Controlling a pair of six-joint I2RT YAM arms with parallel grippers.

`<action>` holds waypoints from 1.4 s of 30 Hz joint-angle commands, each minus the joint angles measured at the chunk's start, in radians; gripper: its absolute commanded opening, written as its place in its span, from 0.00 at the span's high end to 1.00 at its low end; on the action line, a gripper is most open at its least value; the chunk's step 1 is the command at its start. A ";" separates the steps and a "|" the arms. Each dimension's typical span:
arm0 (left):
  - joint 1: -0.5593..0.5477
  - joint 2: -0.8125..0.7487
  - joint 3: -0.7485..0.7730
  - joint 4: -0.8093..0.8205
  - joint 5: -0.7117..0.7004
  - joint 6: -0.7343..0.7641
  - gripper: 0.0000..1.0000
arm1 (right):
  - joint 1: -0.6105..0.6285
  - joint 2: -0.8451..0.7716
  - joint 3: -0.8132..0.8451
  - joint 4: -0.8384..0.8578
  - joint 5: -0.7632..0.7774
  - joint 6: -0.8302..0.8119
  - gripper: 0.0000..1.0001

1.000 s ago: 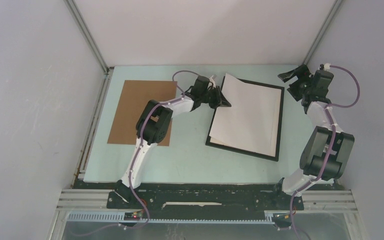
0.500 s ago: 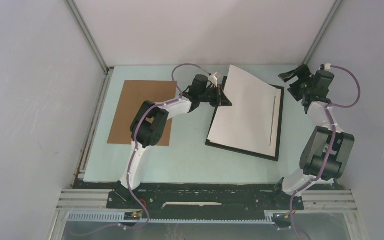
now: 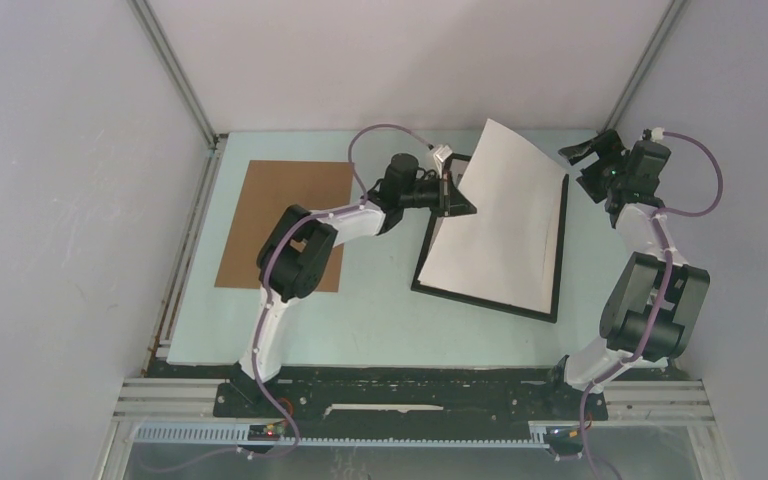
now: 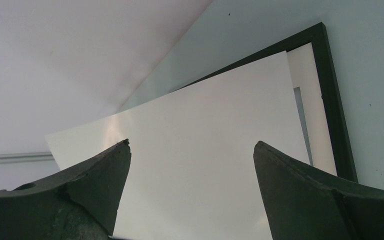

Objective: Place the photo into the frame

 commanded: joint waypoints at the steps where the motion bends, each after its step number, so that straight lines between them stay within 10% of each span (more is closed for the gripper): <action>1: 0.004 -0.103 -0.081 0.140 0.038 -0.009 1.00 | -0.009 0.000 -0.001 0.020 -0.009 0.000 0.00; 24: 0.020 -0.086 -0.203 0.544 0.130 -0.298 1.00 | -0.076 -0.216 -0.005 -0.075 0.031 -0.029 0.00; 42: 0.022 0.055 -0.007 0.343 0.073 -0.311 1.00 | -0.094 -0.217 -0.041 -0.045 0.011 -0.012 0.00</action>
